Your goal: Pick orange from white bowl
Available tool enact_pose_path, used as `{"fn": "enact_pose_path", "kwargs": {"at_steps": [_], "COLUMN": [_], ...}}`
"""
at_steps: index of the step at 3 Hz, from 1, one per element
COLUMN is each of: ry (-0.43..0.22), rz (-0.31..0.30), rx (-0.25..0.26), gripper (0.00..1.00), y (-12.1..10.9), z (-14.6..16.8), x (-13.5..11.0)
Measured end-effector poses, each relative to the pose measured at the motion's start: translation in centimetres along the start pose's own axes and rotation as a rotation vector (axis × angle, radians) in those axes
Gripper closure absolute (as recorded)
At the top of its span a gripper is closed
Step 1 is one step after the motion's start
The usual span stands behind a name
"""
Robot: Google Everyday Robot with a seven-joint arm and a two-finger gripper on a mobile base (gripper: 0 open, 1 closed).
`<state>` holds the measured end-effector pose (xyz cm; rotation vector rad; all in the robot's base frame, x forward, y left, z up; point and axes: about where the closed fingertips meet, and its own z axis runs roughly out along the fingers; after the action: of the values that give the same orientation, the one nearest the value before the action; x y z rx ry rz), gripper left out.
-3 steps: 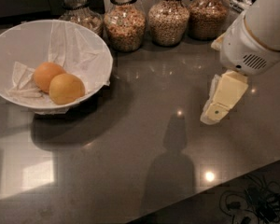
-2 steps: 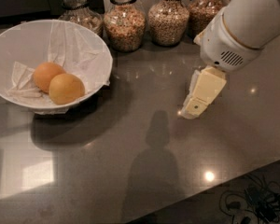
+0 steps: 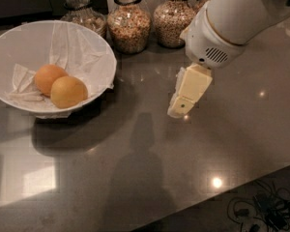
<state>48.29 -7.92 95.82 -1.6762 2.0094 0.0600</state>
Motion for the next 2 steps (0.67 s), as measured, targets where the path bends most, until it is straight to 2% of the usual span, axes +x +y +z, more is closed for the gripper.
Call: {"fn": "enact_pose_path", "kwargs": {"at_steps": [1,2], "ry": [-0.072,-0.21], "rz": [0.011,0.024], "rx": [0.01,0.013], "gripper": [0.0,0.0], "y": [-0.1,-1.4], "z": [1.3,4.1], "x": [-1.5,-6.6]}}
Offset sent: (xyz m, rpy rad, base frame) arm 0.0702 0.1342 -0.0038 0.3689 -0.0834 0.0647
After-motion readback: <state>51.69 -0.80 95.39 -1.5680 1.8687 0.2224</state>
